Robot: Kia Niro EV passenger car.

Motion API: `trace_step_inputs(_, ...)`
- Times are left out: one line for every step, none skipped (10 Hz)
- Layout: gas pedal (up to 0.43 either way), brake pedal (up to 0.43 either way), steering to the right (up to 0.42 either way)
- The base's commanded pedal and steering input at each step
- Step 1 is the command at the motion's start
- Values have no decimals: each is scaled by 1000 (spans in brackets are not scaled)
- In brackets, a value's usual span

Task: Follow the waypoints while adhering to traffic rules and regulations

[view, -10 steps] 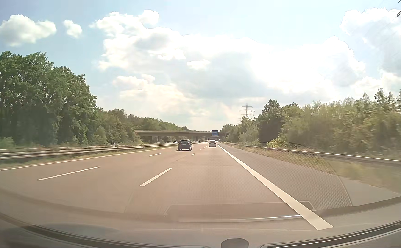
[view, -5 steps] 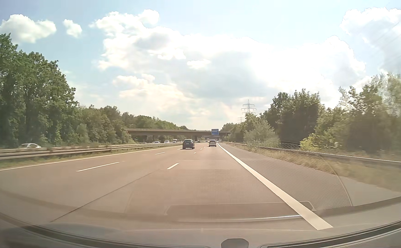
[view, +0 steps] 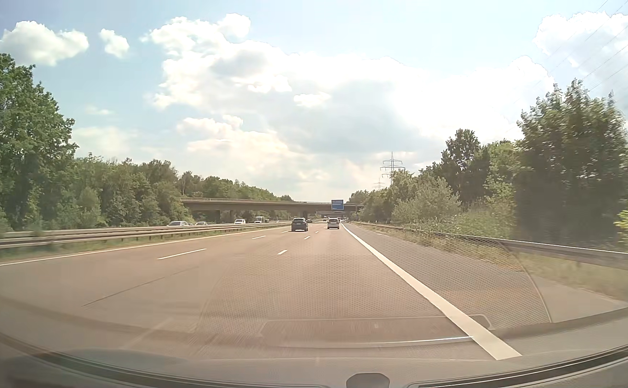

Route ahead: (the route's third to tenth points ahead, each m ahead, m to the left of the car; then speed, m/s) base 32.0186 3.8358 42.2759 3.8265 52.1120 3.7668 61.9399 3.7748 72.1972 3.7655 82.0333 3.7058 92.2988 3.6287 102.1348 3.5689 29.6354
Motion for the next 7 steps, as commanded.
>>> trace_step_inputs(0,30,0)
trace_step_inputs(0,30,0)
trace_step_inputs(0,30,0)
trace_step_inputs(0,30,-1)
trace_step_inputs(8,30,0)
trace_step_inputs(8,30,0)
trace_step_inputs(8,30,0)
